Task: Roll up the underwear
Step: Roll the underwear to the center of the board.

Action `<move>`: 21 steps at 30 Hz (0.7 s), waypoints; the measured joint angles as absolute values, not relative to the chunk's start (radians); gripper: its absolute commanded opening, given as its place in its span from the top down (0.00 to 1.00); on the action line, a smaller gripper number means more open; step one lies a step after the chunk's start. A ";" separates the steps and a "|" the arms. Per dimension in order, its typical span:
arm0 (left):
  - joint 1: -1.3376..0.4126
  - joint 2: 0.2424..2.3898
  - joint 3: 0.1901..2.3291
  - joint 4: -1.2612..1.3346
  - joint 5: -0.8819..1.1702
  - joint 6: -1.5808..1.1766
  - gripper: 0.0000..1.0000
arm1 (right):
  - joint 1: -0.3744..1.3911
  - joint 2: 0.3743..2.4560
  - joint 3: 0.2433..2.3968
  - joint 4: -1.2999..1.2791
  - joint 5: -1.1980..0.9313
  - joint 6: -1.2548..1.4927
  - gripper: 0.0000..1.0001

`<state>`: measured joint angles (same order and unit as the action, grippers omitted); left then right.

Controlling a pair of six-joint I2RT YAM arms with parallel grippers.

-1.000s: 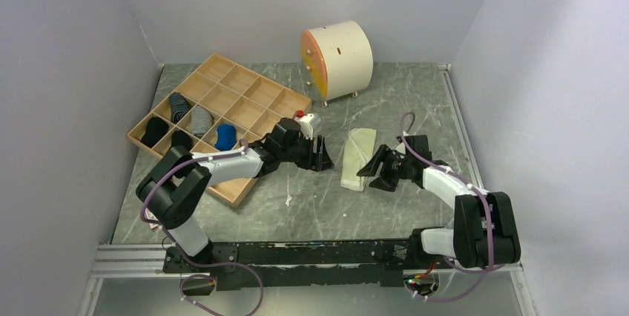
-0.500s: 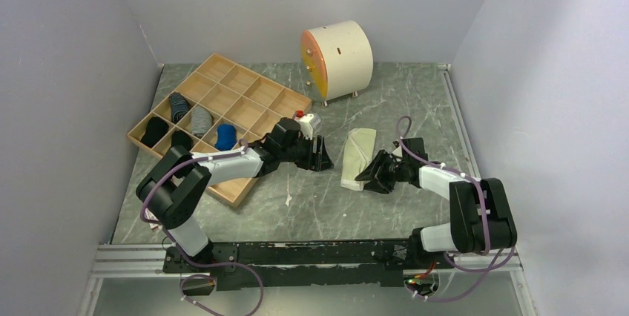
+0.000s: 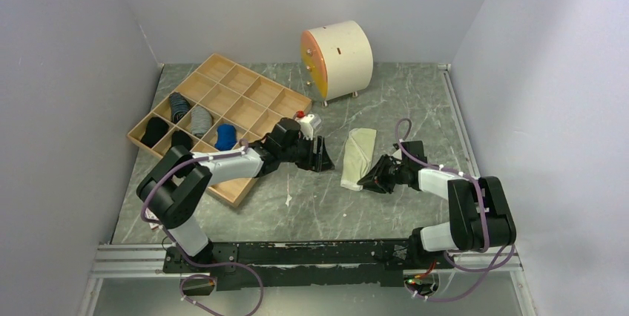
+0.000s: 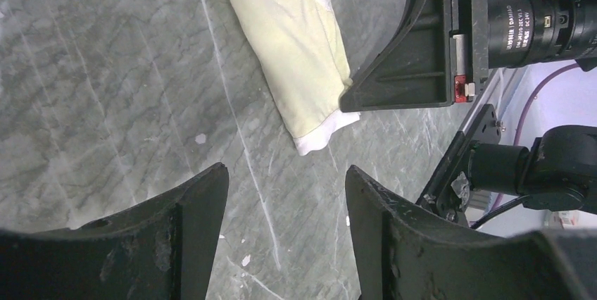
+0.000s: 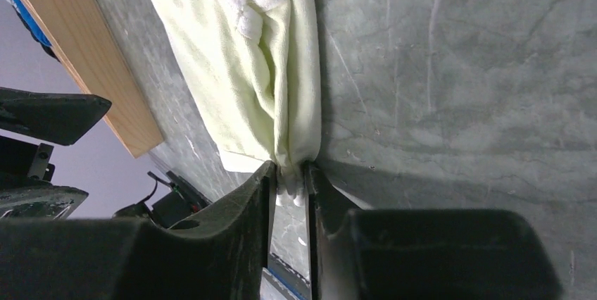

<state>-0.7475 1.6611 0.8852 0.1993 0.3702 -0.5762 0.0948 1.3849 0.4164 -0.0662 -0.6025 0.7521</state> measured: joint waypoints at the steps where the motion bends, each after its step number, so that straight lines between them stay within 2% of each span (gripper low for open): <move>1: -0.748 1.665 0.885 0.202 0.376 -0.581 0.33 | 0.095 1.385 0.414 -0.063 -0.602 0.752 0.79; 5: -0.750 1.708 0.902 0.208 0.407 -0.595 0.33 | 0.095 1.386 0.404 -0.049 -0.601 0.752 0.83; 21: -0.819 1.917 0.995 0.265 0.487 -0.645 0.33 | 0.095 1.397 0.385 0.001 -0.614 0.761 0.85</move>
